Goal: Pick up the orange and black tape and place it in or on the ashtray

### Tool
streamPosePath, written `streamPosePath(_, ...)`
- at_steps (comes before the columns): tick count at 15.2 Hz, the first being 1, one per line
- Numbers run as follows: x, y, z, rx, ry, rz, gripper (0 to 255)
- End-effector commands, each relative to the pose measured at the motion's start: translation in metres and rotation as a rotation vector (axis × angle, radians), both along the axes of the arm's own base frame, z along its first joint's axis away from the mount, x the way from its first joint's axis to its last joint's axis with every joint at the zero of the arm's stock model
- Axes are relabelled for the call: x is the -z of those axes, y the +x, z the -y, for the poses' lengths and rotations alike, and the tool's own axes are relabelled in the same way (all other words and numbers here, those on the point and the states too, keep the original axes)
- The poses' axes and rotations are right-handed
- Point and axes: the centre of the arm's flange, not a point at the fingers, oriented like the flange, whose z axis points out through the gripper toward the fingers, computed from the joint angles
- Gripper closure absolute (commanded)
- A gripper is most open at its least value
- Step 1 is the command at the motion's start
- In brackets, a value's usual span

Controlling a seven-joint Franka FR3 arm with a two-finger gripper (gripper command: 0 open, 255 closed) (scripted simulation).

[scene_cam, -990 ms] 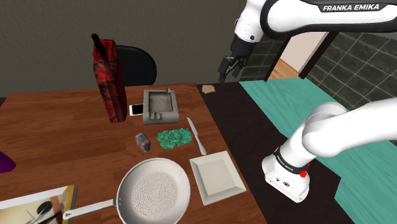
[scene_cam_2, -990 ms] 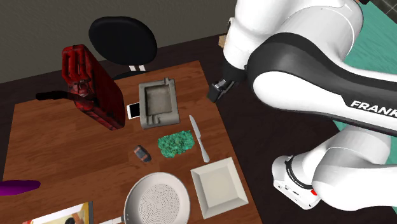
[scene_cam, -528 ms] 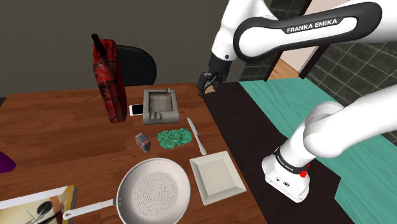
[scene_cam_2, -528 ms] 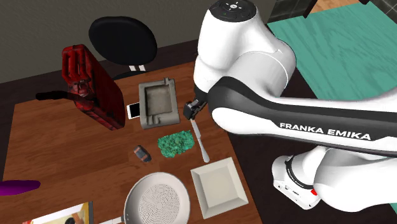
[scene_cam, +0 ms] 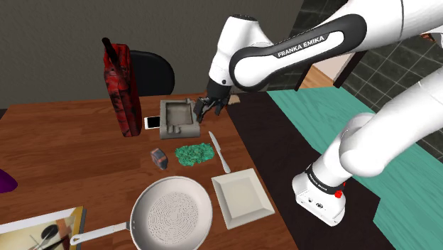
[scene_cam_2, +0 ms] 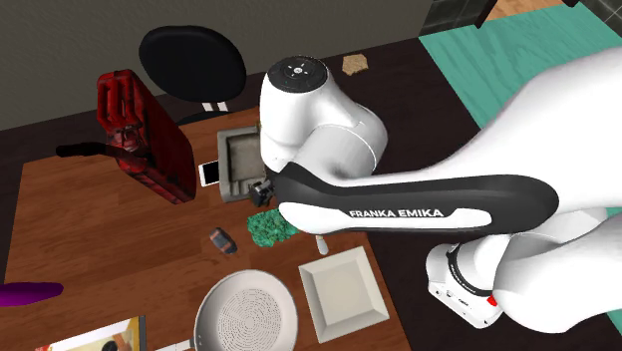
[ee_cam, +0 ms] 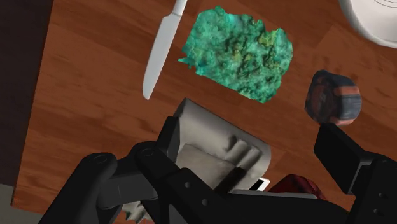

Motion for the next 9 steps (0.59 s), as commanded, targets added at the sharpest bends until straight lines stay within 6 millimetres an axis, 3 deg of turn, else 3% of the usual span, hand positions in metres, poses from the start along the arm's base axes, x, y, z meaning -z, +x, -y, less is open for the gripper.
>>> streamPosePath(1,0.016,0.005,-0.021,-0.002,0.016,0.001,0)
streamPosePath(9,0.075,0.035,-0.096,-0.013,0.073,0.0,0)
